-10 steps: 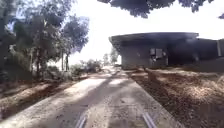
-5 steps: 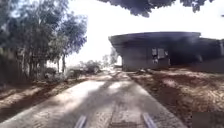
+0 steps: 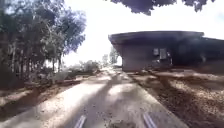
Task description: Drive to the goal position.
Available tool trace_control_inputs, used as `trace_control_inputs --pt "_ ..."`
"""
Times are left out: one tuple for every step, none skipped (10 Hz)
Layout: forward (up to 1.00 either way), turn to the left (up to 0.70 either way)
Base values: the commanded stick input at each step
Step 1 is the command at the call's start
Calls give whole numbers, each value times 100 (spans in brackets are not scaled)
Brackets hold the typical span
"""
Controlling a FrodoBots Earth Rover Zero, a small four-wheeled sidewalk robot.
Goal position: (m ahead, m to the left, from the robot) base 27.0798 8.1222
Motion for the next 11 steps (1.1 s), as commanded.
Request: trace_control_inputs --pt "100 0" --pt "100 0" --pt "100 0" --pt "100 0" --pt "100 0" --pt "100 0" --pt "100 0" --pt "100 0" --pt "100 0" --pt "100 0" --pt "100 0"
